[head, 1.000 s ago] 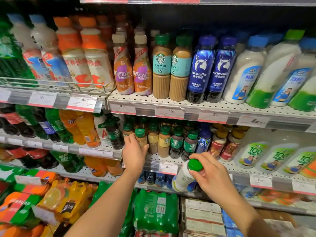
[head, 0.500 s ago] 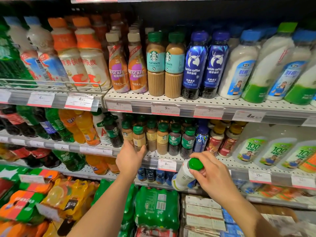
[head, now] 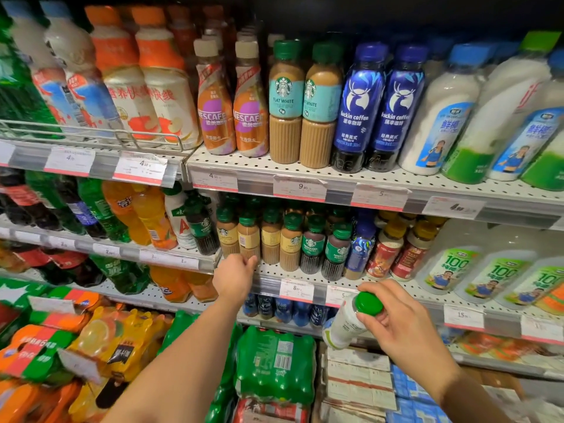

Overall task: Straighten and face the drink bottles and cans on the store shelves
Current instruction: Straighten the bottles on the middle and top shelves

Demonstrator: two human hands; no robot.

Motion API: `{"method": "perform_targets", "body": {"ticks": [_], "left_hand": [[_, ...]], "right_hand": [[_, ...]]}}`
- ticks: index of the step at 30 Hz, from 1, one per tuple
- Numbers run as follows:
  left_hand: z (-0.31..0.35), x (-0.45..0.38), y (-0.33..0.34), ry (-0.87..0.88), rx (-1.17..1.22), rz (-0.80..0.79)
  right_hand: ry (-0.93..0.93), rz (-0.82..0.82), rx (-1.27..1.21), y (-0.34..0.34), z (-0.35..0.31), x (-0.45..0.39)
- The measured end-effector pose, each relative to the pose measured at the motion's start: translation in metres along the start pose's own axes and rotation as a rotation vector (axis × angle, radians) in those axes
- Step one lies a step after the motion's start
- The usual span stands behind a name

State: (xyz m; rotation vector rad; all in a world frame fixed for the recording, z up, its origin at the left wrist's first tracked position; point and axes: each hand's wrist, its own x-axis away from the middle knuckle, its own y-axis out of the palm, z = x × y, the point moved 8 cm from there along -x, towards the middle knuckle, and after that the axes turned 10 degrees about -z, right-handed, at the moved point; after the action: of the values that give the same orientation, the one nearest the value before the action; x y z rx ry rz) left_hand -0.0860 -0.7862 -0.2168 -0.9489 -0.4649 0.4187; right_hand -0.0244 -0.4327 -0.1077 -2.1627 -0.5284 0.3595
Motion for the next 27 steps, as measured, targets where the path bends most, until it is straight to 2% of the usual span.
{"method": "perform_targets", "body": {"ticks": [7, 10, 12, 14, 16, 19, 23, 27], "left_hand": [[0.008, -0.005, 0.002, 0.062, 0.015, -0.014], [0.038, 0.013, -0.027, 0.280, -0.009, 0.094], [0.068, 0.029, -0.060, 0.480, -0.081, 0.268], [0.097, 0.044, -0.081, 0.648, -0.264, 0.439], [0.117, 0.047, -0.081, 0.741, -0.442, 0.475], [0.130, 0.035, -0.073, 0.756, -0.577, 0.376], [0.133, 0.002, -0.067, 0.643, -0.610, 0.134], [0.138, -0.007, -0.065, 0.596, -0.583, 0.055]], "right_hand": [[-0.007, -0.005, 0.003, -0.004, 0.004, 0.004], [-0.009, -0.003, -0.001, -0.005, 0.006, 0.004], [-0.017, 0.000, -0.010, -0.004, 0.007, 0.004], [-0.024, 0.002, -0.025, -0.003, 0.006, 0.002], [-0.032, -0.001, -0.028, -0.002, 0.004, 0.002], [-0.038, 0.002, -0.025, -0.003, 0.001, 0.006], [-0.026, 0.001, -0.018, -0.007, 0.001, 0.013], [-0.024, -0.014, 0.012, -0.009, 0.004, 0.021]]}}
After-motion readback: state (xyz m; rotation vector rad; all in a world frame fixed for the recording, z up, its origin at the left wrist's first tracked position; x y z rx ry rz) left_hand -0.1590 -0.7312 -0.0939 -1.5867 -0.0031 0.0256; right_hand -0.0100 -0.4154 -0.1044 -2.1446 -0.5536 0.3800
